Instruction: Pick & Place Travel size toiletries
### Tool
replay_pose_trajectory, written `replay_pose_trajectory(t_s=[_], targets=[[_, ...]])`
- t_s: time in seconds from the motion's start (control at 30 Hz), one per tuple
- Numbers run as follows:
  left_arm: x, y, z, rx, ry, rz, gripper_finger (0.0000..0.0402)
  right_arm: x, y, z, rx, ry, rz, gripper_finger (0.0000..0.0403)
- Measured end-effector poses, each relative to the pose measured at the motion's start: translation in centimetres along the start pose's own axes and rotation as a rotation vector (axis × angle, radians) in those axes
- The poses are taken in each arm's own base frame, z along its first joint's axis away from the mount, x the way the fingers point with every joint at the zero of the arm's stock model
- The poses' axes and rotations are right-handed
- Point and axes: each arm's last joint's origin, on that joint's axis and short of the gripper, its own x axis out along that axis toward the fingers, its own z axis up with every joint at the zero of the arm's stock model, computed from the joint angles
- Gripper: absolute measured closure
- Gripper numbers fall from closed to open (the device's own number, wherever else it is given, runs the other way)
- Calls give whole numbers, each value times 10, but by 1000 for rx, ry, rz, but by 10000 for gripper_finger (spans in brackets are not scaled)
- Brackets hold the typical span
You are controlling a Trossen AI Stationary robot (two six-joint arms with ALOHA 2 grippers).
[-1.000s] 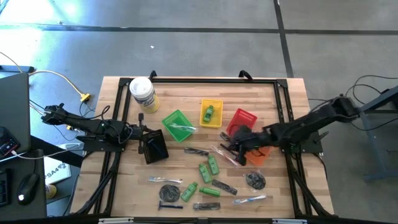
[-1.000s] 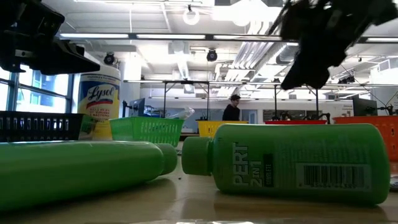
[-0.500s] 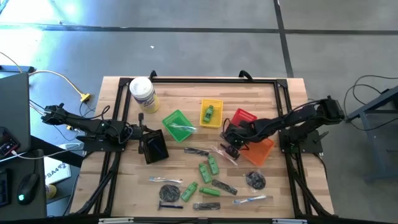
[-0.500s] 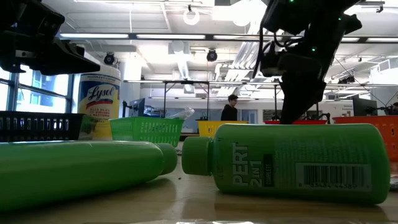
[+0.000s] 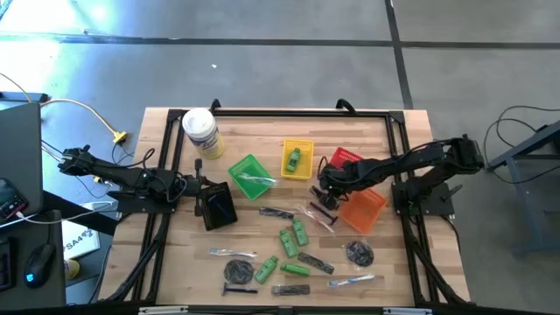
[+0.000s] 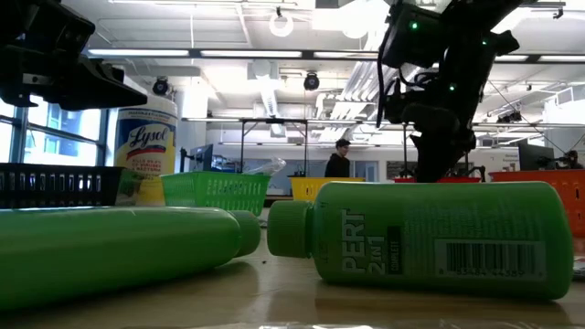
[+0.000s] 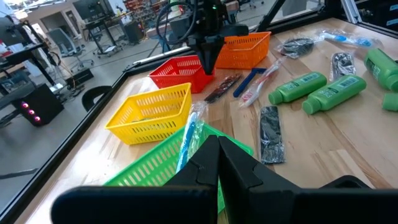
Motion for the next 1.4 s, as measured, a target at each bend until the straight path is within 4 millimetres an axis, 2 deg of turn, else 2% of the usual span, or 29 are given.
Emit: replay_pose_trajectory(t_s=[0.37, 0.47, 0.57, 0.67, 0.8, 0.93, 1.03, 1.17, 1.4], targets=[[0, 0, 0, 0, -2, -3, 402, 4, -19, 13, -18, -22, -49, 400], [0, 0, 0, 0, -1, -3, 402, 4, -18, 13, -38, -17, -16, 400], [0, 0, 0, 0, -1, -3, 402, 3, -8, 13, -76, -21, 88, 398], [0, 0, 0, 0, -1, -3, 402, 0, 6, 12, -133, -67, 157, 380], [0, 0, 0, 0, -1, -3, 402, -3, 19, 9, -165, -102, 202, 324], [0, 0, 0, 0, -1, -2, 402, -4, 22, 2, -111, -57, 195, 253], [0, 0, 0, 0, -1, -2, 402, -2, 18, -3, -72, -3, 152, 222], [0, 0, 1, -2, -6, -1, 402, 10, 15, -10, -64, 71, 74, 216], [0, 0, 1, -6, -6, 0, 402, 34, 18, -13, -71, 133, 31, 231]])
